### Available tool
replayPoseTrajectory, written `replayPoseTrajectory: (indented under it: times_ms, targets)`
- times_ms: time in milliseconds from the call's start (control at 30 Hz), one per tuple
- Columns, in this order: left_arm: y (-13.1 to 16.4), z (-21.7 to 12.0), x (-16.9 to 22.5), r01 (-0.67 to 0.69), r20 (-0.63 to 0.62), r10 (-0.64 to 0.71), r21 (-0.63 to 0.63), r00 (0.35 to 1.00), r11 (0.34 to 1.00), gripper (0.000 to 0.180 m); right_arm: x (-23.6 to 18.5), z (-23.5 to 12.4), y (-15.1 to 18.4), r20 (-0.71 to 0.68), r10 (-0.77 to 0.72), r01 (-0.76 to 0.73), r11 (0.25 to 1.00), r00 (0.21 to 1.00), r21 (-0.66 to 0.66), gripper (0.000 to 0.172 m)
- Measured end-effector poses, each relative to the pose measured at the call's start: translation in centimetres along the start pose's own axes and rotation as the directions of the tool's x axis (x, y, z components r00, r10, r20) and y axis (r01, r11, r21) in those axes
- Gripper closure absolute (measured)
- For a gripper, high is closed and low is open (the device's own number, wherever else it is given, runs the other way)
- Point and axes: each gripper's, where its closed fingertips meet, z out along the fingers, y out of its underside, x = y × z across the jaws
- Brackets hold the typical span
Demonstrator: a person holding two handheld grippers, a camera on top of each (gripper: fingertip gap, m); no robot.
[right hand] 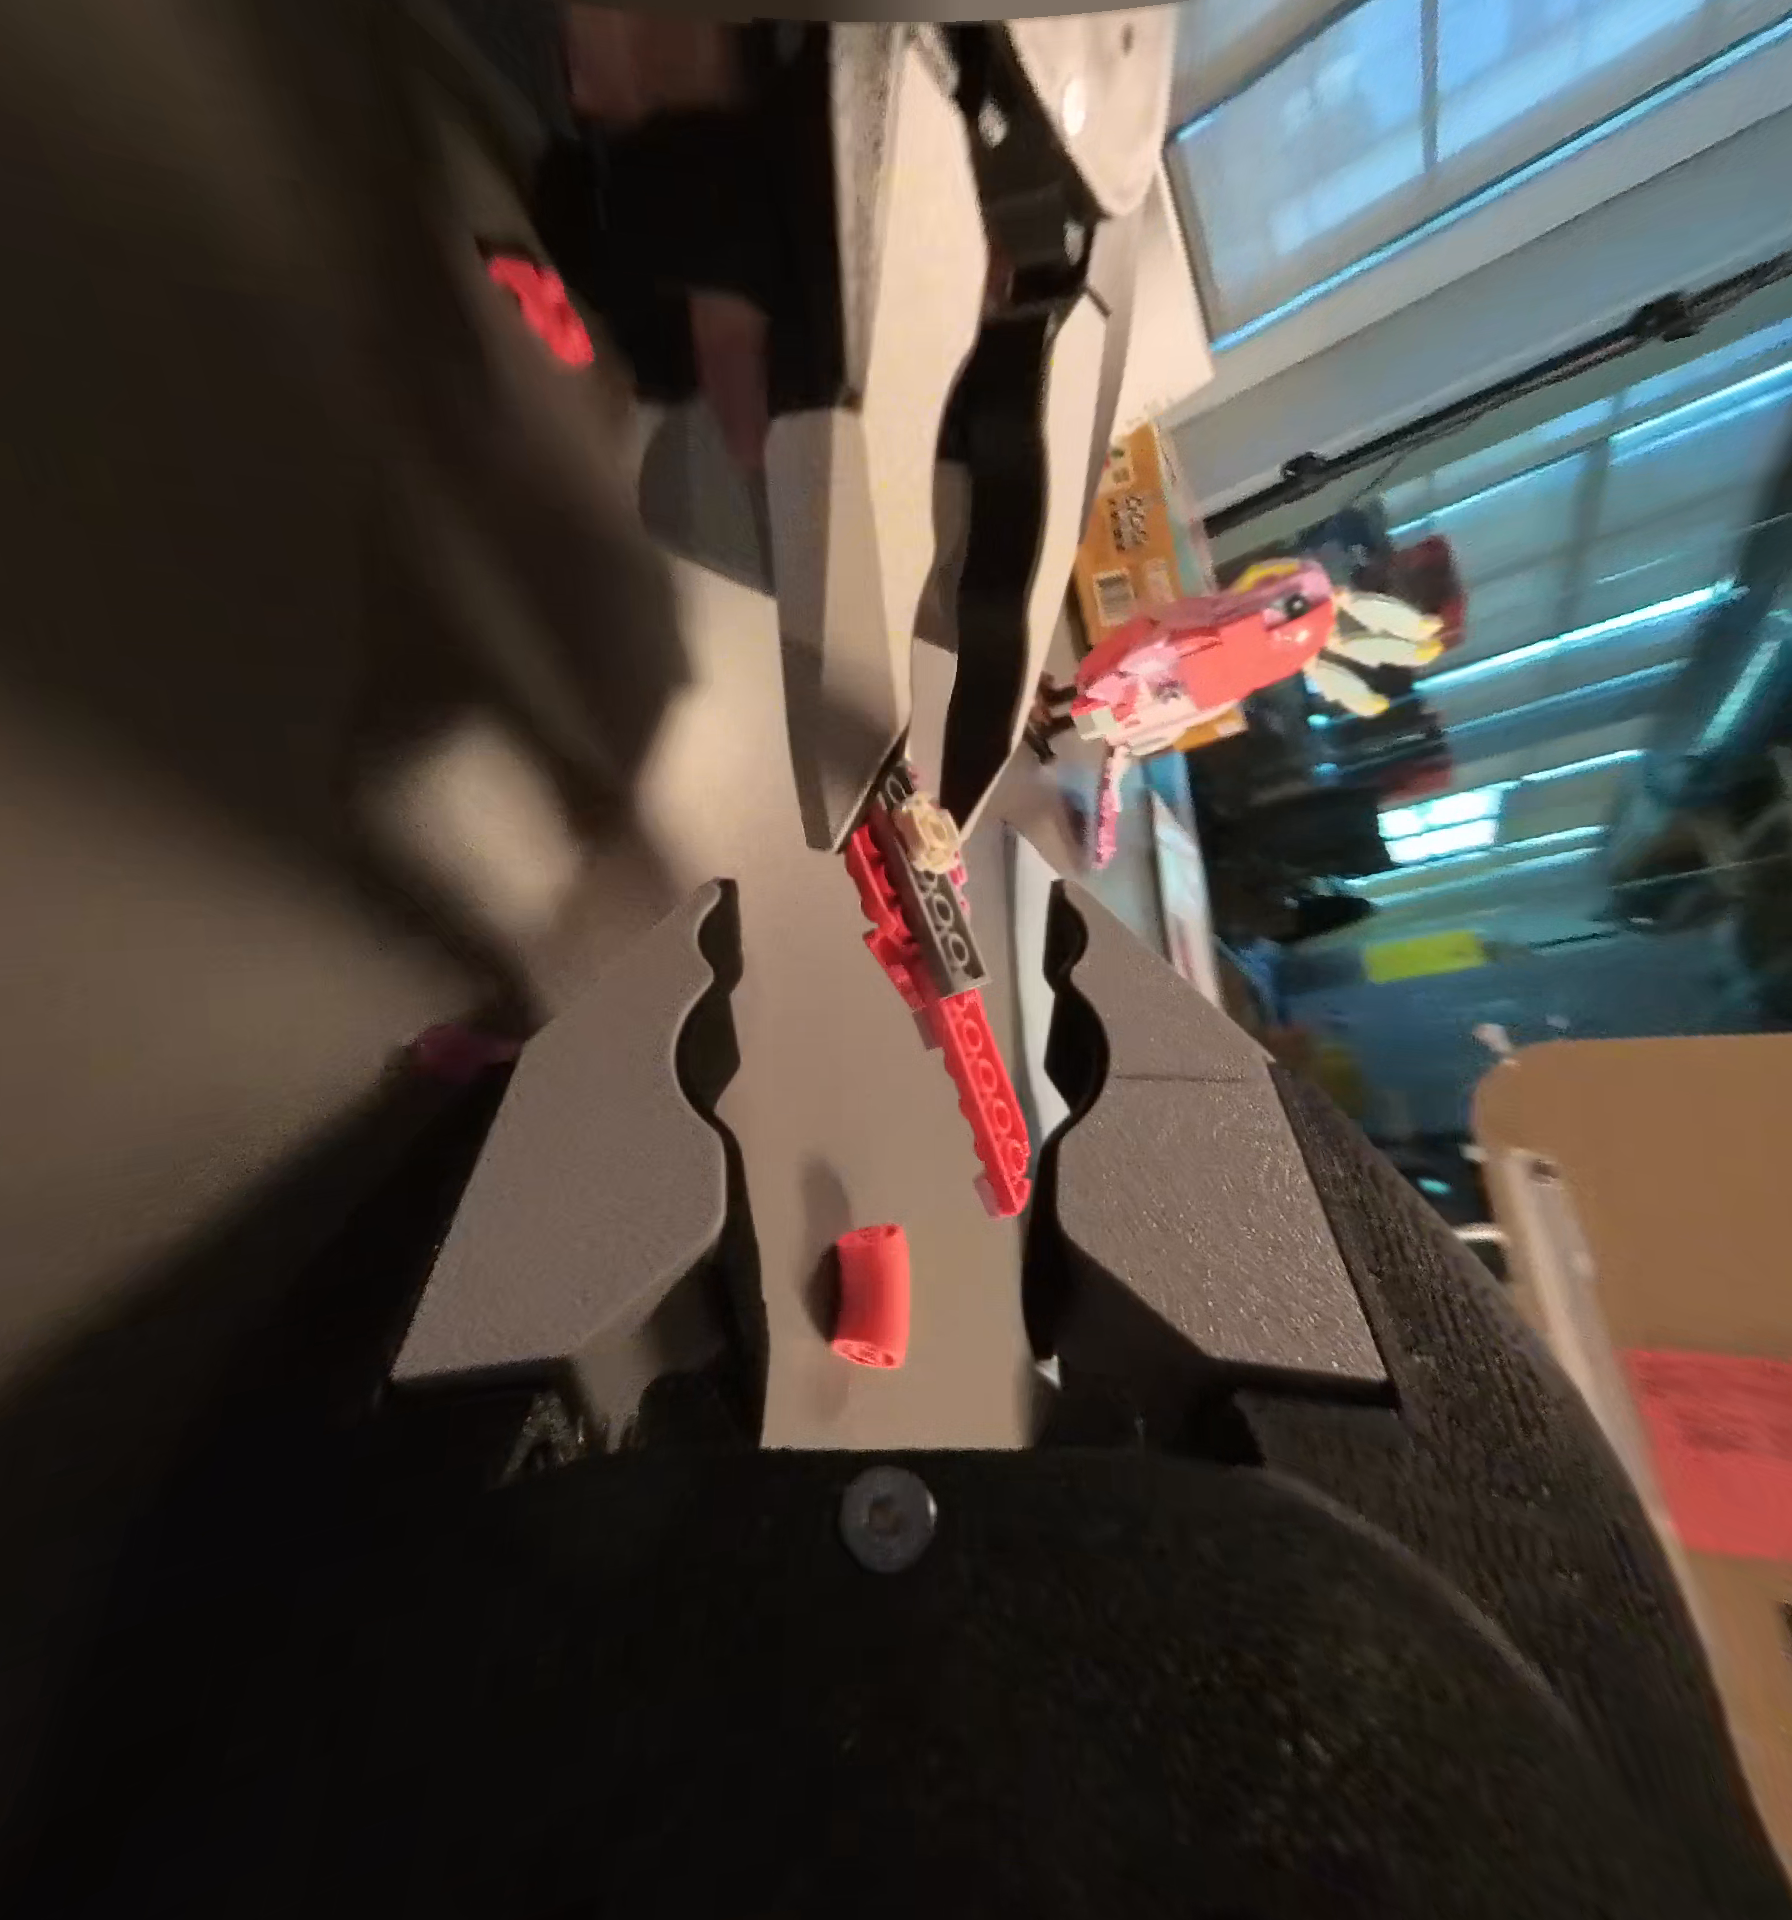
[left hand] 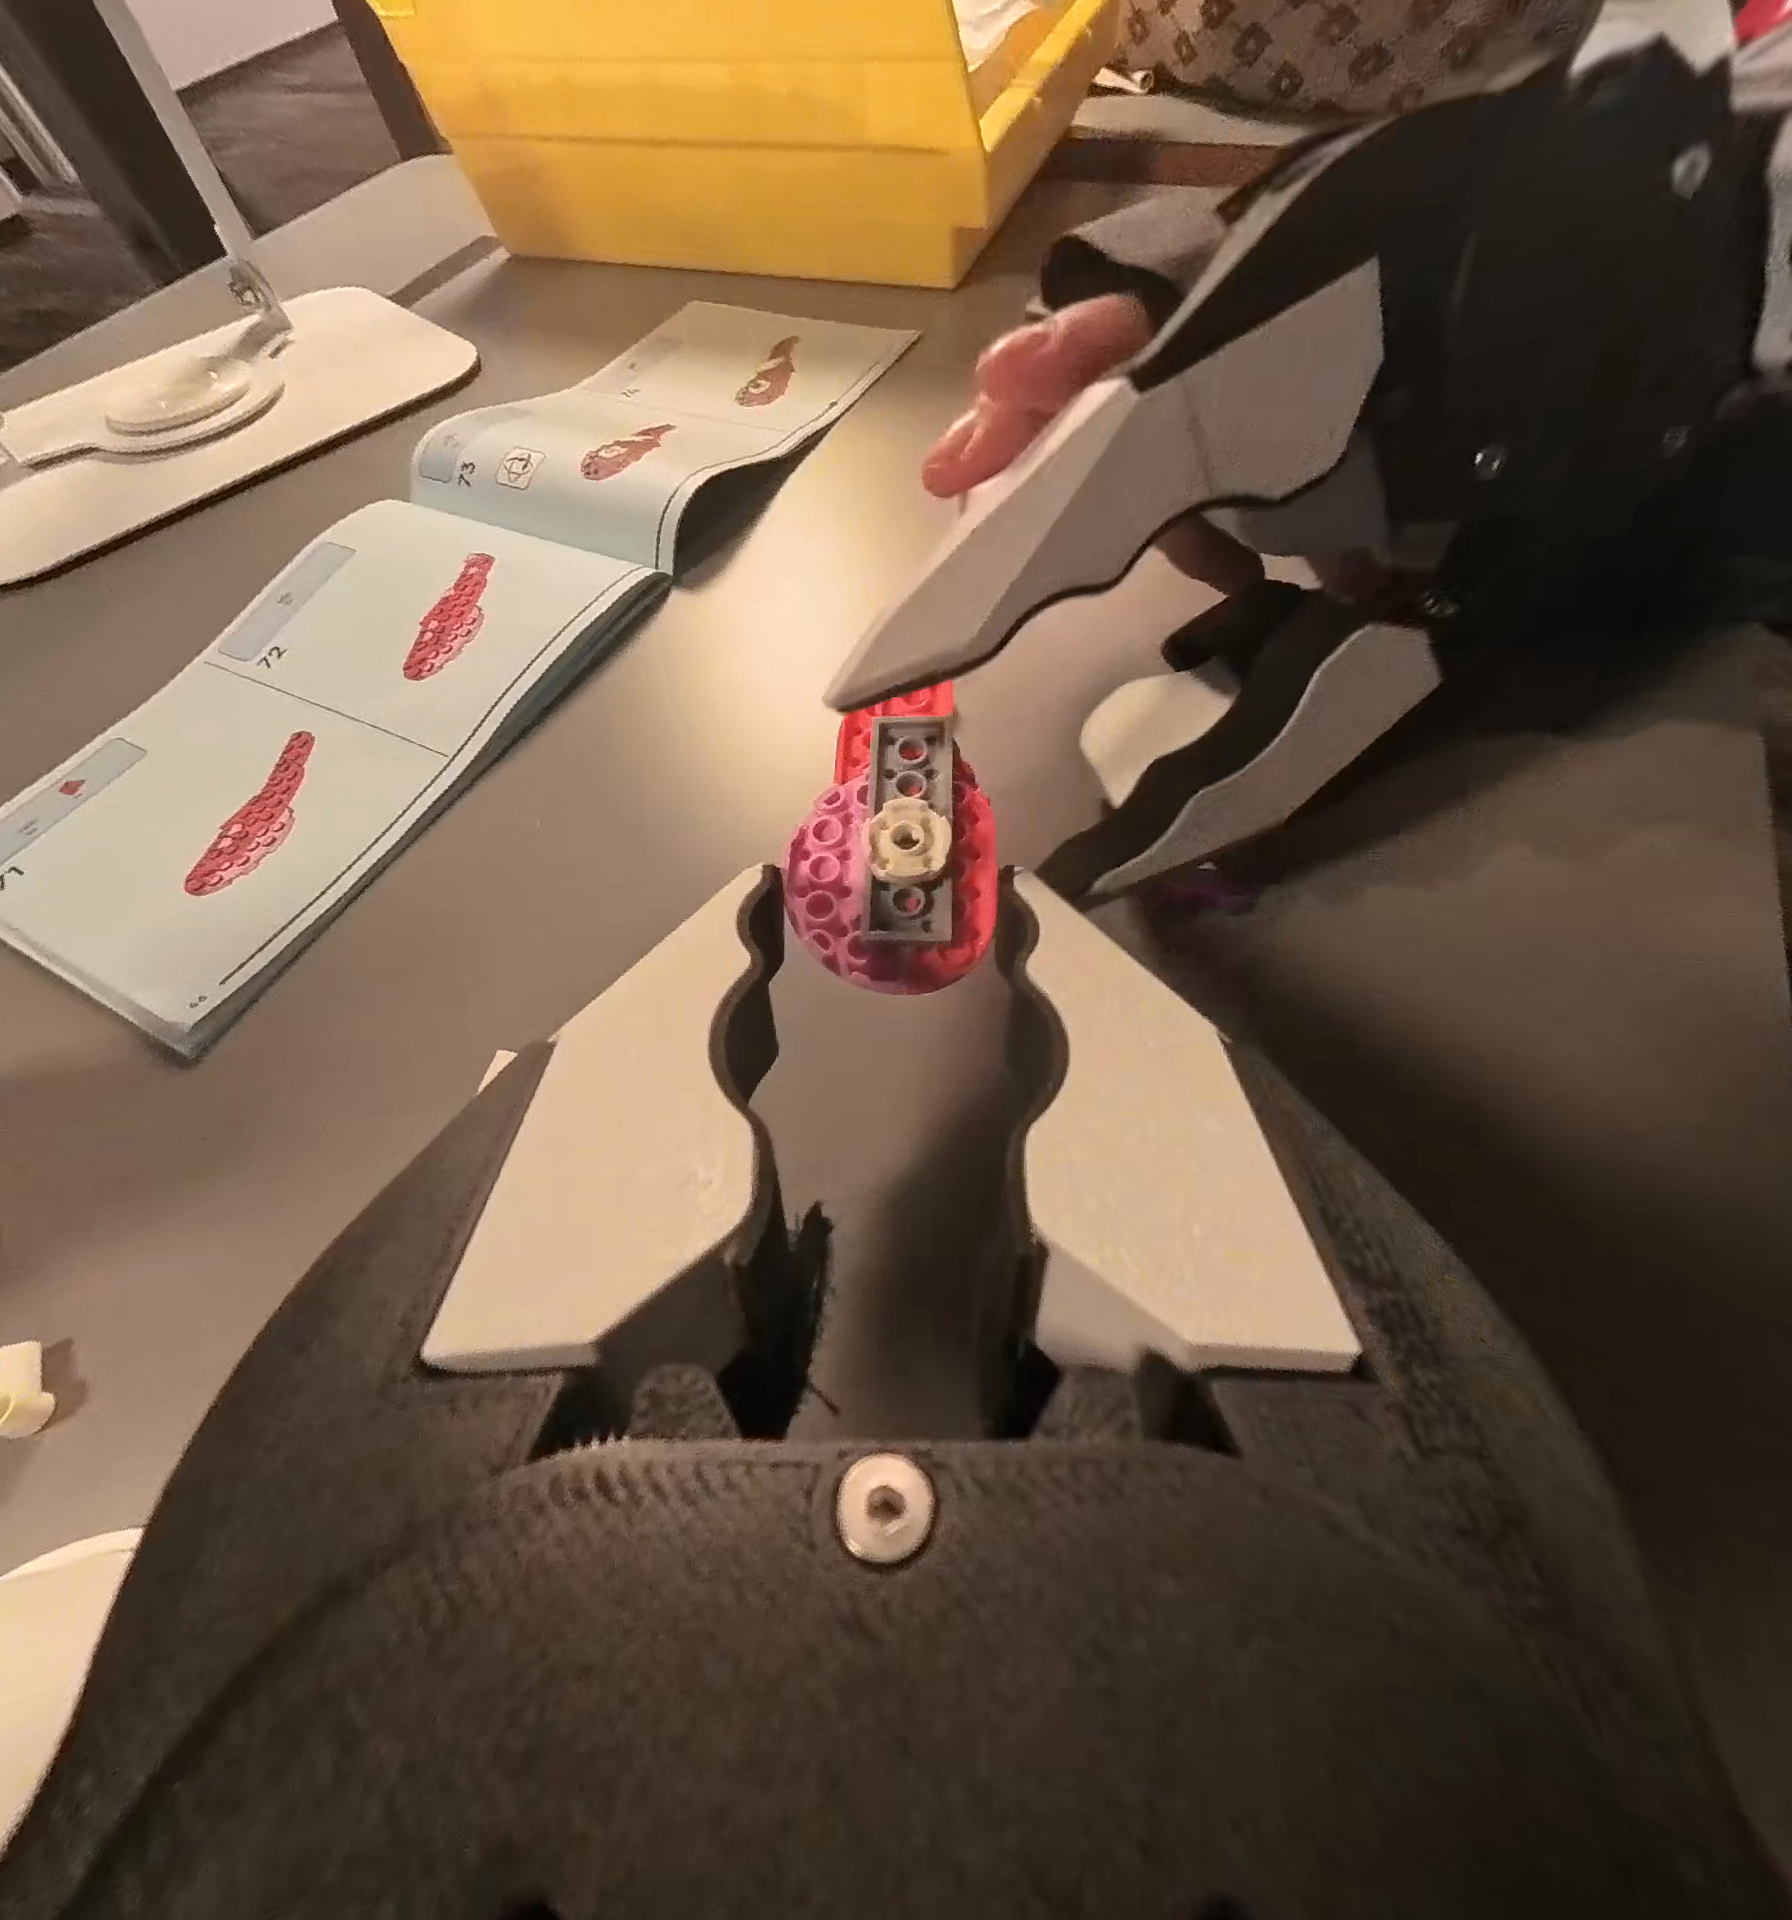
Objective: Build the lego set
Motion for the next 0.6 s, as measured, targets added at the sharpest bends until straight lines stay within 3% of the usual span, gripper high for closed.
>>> replayPoseTrajectory:
  times_ms: [167, 300, 367, 433, 533, 600]
  targets:
    - [-0.1, -0.1, 0.0, -0.01, 0.005, 0.01, 0.011, 1.0, 1.0, 0.14, 0.6, 0.8, 1.3, -0.117, -0.268, 0.25, 0.956, 0.956, -0.152, 0.148]
    - [-0.9, -0.5, 0.0, -0.06, 0.033, 0.058, 0.069, 0.998, 0.996, 0.141, 1.2, 0.6, 1.2, -0.16, -0.284, 0.258, 0.952, 0.945, -0.163, 0.158]
    - [-1.1, -0.8, -0.5, -0.167, 0.106, 0.158, 0.088, 0.982, 0.982, 0.138, 1.6, 0.5, 1.3, -0.17, -0.268, 0.24, 0.957, 0.948, -0.165, 0.161]
    - [-0.6, -1.2, -1.4, -0.352, 0.234, 0.336, 0.033, 0.913, 0.935, 0.129, 1.8, 0.3, 1.6, -0.175, -0.264, 0.235, 0.957, 0.948, -0.172, 0.162]
    - [-0.2, -1.4, -1.2, -0.625, 0.337, 0.611, -0.08, 0.717, 0.777, 0.132, 2.0, 0.1, 1.8, -0.182, -0.27, 0.24, 0.955, 0.945, -0.173, 0.162]
    - [-0.1, -1.2, -1.1, -0.714, 0.373, 0.706, -0.142, 0.603, 0.685, 0.135, 2.1, 0.0, 1.5, -0.193, -0.28, 0.25, 0.954, 0.941, -0.164, 0.162]
